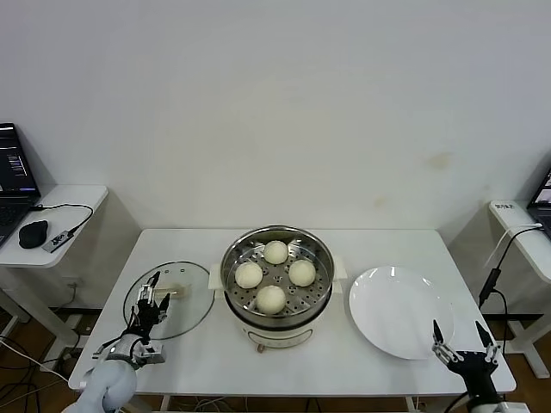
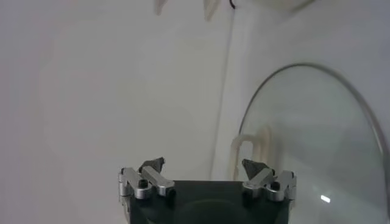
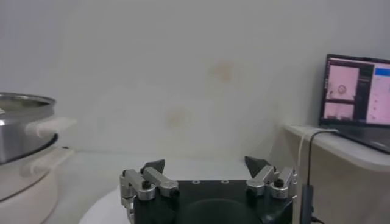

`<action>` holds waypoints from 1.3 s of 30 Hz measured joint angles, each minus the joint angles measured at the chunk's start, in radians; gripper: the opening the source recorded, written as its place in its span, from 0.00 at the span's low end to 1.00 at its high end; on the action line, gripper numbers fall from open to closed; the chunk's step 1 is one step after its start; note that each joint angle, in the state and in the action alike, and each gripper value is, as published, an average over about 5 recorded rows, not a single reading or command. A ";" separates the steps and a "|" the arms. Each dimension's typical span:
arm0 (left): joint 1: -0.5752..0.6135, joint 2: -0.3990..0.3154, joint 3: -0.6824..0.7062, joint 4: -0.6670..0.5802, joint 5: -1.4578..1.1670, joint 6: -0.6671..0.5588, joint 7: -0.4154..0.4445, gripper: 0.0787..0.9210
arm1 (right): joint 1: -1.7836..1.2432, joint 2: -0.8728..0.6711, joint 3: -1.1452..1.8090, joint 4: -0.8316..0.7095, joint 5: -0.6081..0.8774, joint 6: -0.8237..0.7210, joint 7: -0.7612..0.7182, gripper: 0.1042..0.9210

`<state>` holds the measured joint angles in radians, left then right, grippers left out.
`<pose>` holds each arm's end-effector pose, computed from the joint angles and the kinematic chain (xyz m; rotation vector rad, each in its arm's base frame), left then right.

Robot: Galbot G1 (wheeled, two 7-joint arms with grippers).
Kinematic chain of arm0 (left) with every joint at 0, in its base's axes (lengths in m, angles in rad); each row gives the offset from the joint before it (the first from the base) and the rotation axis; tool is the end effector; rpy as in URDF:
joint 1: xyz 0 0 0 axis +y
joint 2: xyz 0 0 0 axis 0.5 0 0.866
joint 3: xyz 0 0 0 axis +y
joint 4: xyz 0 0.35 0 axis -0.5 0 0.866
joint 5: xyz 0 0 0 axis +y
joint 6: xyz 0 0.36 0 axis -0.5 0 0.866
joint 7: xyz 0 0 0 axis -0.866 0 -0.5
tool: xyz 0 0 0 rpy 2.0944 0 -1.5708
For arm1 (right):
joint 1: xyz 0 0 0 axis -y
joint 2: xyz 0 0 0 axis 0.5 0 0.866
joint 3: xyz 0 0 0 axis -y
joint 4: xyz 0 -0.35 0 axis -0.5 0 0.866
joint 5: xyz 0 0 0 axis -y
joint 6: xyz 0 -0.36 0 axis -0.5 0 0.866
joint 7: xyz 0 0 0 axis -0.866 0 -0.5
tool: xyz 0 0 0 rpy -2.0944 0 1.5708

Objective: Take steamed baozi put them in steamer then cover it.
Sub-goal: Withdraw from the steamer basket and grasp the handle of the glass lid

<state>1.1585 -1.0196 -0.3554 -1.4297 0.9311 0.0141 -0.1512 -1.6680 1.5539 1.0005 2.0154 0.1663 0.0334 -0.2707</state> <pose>0.3078 0.1590 -0.4093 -0.2231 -2.2324 -2.0600 0.1228 -0.1525 -0.3246 -0.2158 -3.0179 0.1285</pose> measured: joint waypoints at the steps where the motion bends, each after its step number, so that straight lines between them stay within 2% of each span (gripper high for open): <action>1: -0.011 0.002 0.006 0.012 0.002 0.000 0.000 0.88 | -0.001 0.003 0.000 0.000 -0.001 -0.001 0.000 0.88; 17: -0.151 0.012 0.063 0.148 0.023 0.000 0.001 0.88 | -0.003 0.015 -0.008 -0.018 -0.013 -0.002 -0.006 0.88; 30: -0.187 0.003 0.075 0.193 0.023 0.000 -0.002 0.87 | -0.010 0.020 -0.023 -0.028 -0.024 0.006 -0.007 0.88; 34: -0.194 -0.003 0.075 0.207 0.026 -0.003 -0.007 0.77 | -0.013 0.021 -0.028 -0.028 -0.027 0.007 -0.008 0.88; 39: -0.197 -0.006 0.075 0.217 0.029 -0.006 -0.010 0.59 | -0.015 0.021 -0.037 -0.029 -0.032 0.009 -0.008 0.88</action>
<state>0.9614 -1.0255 -0.2808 -1.2122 0.9605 0.0085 -0.1616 -1.6831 1.5751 0.9637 1.9860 0.1343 0.0426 -0.2787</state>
